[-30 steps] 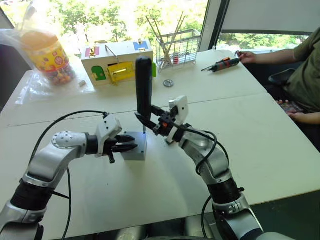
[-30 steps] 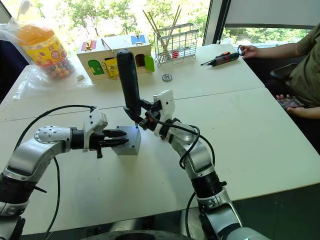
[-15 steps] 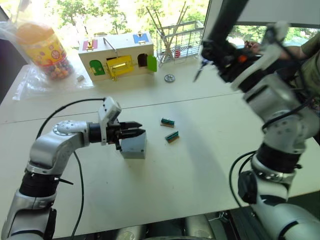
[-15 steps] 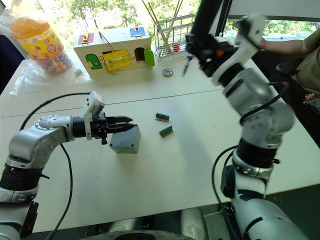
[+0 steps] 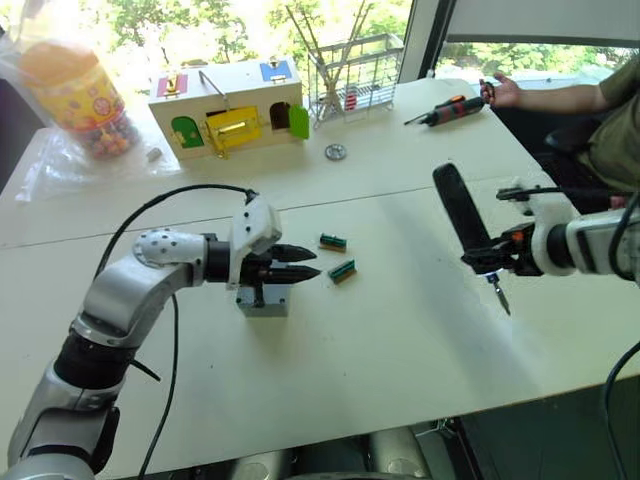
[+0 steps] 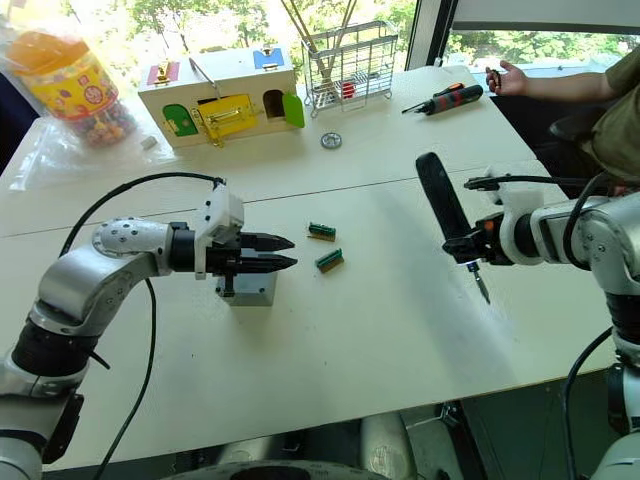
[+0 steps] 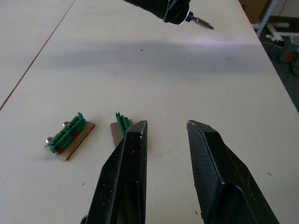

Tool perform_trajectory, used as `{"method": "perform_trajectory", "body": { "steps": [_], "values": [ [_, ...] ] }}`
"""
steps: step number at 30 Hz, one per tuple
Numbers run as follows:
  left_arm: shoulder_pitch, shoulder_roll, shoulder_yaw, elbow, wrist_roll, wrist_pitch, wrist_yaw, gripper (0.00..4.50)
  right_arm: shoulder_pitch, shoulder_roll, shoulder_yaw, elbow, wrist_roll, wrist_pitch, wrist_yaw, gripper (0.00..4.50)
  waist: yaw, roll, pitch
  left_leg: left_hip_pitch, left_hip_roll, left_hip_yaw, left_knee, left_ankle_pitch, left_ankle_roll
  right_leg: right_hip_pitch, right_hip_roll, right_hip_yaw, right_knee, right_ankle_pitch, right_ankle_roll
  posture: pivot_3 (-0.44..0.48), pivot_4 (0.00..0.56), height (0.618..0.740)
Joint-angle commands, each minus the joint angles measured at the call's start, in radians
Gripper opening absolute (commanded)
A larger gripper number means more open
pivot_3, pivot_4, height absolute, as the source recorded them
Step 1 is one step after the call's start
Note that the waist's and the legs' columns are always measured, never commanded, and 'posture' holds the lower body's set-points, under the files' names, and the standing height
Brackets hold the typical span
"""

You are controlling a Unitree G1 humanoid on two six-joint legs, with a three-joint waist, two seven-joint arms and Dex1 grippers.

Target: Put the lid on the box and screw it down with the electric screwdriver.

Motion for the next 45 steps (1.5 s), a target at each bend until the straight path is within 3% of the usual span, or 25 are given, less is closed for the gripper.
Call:
{"method": "perform_trajectory", "body": {
  "steps": [1,5,9,14,24,26,30,34,39,42,45],
  "values": [
    [0.022,-0.003,-0.001,-0.027,0.017,-0.025,0.008,1.33,-0.07,0.029,-0.112,0.086,-0.012,0.043,-0.007,1.74,0.008,0.0,0.0,0.0,0.0,0.0,0.0,0.0,0.0,0.0,0.0,0.0,0.0,0.0,0.0,0.0,0.15,0.74],
    [0.058,-0.011,0.006,-0.058,0.007,-0.017,0.023,1.33,-0.053,-0.014,-0.04,0.075,-0.034,0.004,0.042,1.74,0.021,0.0,0.0,-0.002,-0.001,-0.002,0.0,0.0,0.0,-0.002,0.0,-0.002,0.0,0.0,0.0,0.0,0.15,0.74],
    [0.078,-0.025,0.0,-0.078,0.011,-0.013,0.043,1.33,-0.089,-0.015,-0.055,0.232,0.078,0.044,0.049,1.74,0.023,-0.002,0.001,-0.002,-0.001,-0.001,0.001,0.0,0.0,-0.001,0.0,-0.001,-0.001,0.0,0.0,0.0,0.15,0.74],
    [0.072,-0.042,-0.017,-0.043,0.045,-0.044,0.055,1.33,-0.087,-0.048,0.032,0.252,0.142,0.044,0.048,1.74,0.028,-0.001,0.002,-0.002,0.0,-0.001,0.002,0.0,0.0,-0.001,0.0,-0.001,0.001,0.0,0.0,0.0,0.15,0.74],
    [0.075,-0.054,-0.037,-0.008,0.083,-0.078,0.038,1.33,-0.072,-0.06,0.127,0.273,0.103,0.044,0.055,1.74,0.033,-0.002,0.002,-0.002,-0.001,-0.001,0.003,0.0,0.0,-0.001,0.0,-0.001,0.001,0.0,0.0,0.0,0.15,0.74],
    [0.076,-0.052,-0.038,0.001,0.088,-0.084,0.035,1.33,-0.069,-0.056,0.138,0.277,0.08,0.044,0.063,2.76,0.034,-0.002,0.002,-0.002,-0.001,-0.001,0.003,0.0,0.0,-0.001,0.0,-0.001,0.001,0.0,0.0,0.0,0.15,0.74],
    [0.08,-0.042,-0.031,0.017,0.103,-0.097,0.029,1.33,-0.071,-0.049,0.148,0.28,0.033,0.043,0.083,4.37,0.034,-0.002,0.002,-0.002,-0.001,-0.001,0.004,0.0,0.0,0.0,0.0,-0.002,0.001,0.0,0.0,0.0,0.15,0.74],
    [0.069,-0.017,0.01,0.087,0.128,-0.127,0.029,1.33,-0.118,-0.033,0.14,0.303,-0.018,-0.01,0.103,4.48,0.034,-0.002,0.002,-0.002,-0.001,-0.001,0.008,0.0,0.0,0.001,0.0,-0.002,0.002,0.0,0.0,0.0,0.15,0.74],
    [0.027,0.065,0.167,0.21,0.082,-0.119,0.02,1.33,-0.181,-0.069,0.18,0.213,-0.113,-0.271,0.237,4.48,0.028,-0.001,0.002,-0.002,-0.001,-0.001,0.008,-0.001,0.001,0.0,0.001,-0.002,0.002,0.0,0.0,0.0,0.15,0.74],
    [0.012,0.111,0.26,0.305,0.052,-0.104,0.002,1.33,-0.193,-0.041,0.151,0.071,-0.096,-0.388,0.324,4.48,0.022,-0.001,0.002,-0.003,-0.001,-0.001,0.007,-0.001,0.001,-0.001,0.001,-0.002,0.003,0.0,0.0,0.0,0.15,0.74],
    [0.018,0.141,0.278,0.378,0.077,-0.113,0.002,1.33,-0.113,0.022,0.123,-0.108,-0.047,-0.459,0.366,4.48,0.013,-0.002,0.002,-0.003,0.0,-0.002,0.007,-0.001,0.001,-0.001,0.001,-0.004,0.003,0.0,0.0,0.0,0.15,0.74]
  ]
}}
